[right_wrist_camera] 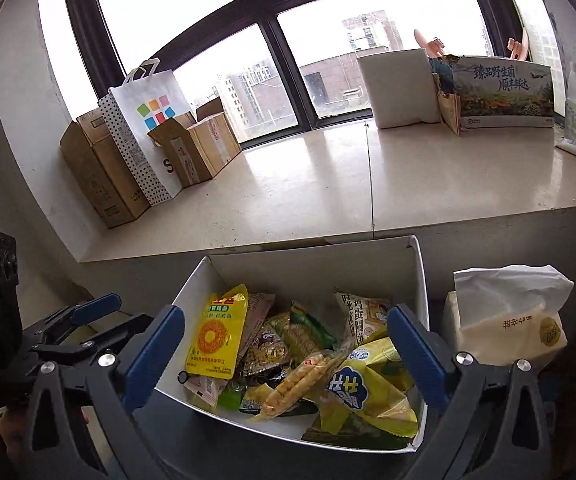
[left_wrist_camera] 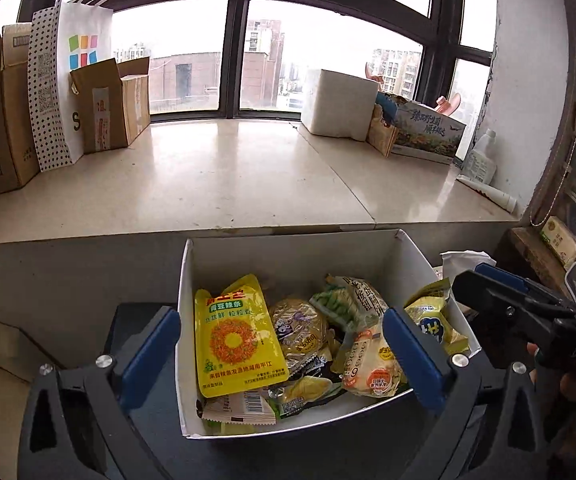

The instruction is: Organize snacks

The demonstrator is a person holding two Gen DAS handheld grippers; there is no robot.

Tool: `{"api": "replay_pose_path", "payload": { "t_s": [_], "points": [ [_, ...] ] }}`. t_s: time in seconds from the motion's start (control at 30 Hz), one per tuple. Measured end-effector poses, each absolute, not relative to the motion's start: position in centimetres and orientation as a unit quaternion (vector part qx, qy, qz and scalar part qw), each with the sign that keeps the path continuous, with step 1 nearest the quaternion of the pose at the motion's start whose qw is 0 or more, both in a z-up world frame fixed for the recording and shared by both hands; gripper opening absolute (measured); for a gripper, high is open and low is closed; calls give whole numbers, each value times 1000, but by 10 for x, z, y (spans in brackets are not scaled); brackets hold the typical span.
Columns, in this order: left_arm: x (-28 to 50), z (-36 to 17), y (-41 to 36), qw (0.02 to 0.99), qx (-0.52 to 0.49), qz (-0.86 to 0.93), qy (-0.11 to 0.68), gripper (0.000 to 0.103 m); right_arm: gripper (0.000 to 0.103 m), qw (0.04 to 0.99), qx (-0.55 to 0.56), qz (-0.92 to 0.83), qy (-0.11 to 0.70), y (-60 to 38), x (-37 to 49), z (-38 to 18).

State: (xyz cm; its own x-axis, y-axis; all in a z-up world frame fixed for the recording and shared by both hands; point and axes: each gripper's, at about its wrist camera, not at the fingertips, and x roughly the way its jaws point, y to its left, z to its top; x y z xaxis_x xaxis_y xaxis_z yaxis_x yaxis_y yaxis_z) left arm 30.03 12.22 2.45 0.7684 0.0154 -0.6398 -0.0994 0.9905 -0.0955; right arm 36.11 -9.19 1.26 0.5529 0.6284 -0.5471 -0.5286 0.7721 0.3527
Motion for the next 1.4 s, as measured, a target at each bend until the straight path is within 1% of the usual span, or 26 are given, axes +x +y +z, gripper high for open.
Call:
{"api": "replay_pose_path", "payload": {
  "t_s": [0.13,0.2,0.33,0.43,0.57,0.7,0.8,0.97,1.1,1.23,1.4],
  "points": [
    [278,29,99,950,9,41,309,103,103,894,43,319,312,-99,346,16],
    [264,35,89,955,28,51,290,103,103,902,22,311,298,-100,335,19],
    [232,50,75,962,45,75,257,103,103,917,-19,289,275,-103,310,29],
    [207,61,70,965,19,38,257,103,103,933,-64,263,236,-109,282,40],
    [170,73,60,968,23,53,245,103,103,938,-65,272,204,-126,247,60],
    [130,81,53,969,14,51,241,103,103,930,-22,287,227,-146,223,73],
    [105,79,50,965,-15,41,259,103,103,916,-6,308,255,-156,207,78],
    [62,71,44,961,-49,32,272,103,103,902,11,352,249,-173,166,79],
    [33,61,45,955,-99,12,279,103,103,897,9,363,254,-182,132,70],
    [13,52,42,952,-99,31,287,103,103,889,8,373,264,-186,104,53],
    [3,51,45,951,-112,26,288,103,103,912,3,309,269,-190,86,40]
  ]
}}
